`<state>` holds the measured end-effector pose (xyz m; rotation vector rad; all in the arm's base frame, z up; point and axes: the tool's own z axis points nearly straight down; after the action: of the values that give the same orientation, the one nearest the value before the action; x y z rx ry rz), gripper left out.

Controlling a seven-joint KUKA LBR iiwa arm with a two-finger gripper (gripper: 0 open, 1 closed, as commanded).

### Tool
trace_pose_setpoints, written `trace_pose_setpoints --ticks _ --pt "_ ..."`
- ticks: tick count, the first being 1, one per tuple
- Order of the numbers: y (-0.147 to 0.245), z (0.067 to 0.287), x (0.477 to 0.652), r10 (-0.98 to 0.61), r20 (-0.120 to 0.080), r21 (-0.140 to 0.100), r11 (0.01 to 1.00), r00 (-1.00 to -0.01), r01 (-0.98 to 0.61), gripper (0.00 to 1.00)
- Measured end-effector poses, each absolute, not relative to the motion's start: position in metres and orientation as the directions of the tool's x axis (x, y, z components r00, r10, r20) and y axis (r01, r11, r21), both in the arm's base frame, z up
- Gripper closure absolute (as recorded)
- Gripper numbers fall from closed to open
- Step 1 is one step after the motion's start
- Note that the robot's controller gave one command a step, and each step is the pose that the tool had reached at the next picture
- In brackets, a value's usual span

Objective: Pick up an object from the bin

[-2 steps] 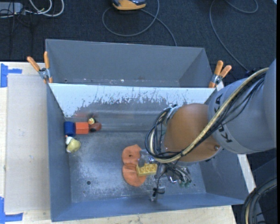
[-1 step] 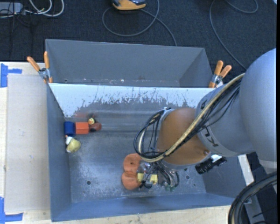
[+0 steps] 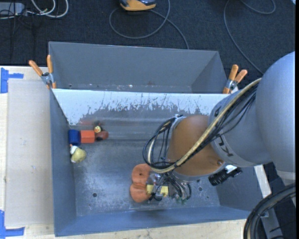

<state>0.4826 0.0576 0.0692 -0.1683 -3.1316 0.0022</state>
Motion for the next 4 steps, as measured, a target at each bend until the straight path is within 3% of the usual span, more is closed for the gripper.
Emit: trace_pose_setpoints --ticks 3,4 --pt "0.057 0.095 0.481 0.109 0.012 -0.003 0.994 -0.994 0.109 1.00" --pt "0.057 0.117 0.480 0.110 0.014 -0.003 0.994 -0.994 0.110 1.00"
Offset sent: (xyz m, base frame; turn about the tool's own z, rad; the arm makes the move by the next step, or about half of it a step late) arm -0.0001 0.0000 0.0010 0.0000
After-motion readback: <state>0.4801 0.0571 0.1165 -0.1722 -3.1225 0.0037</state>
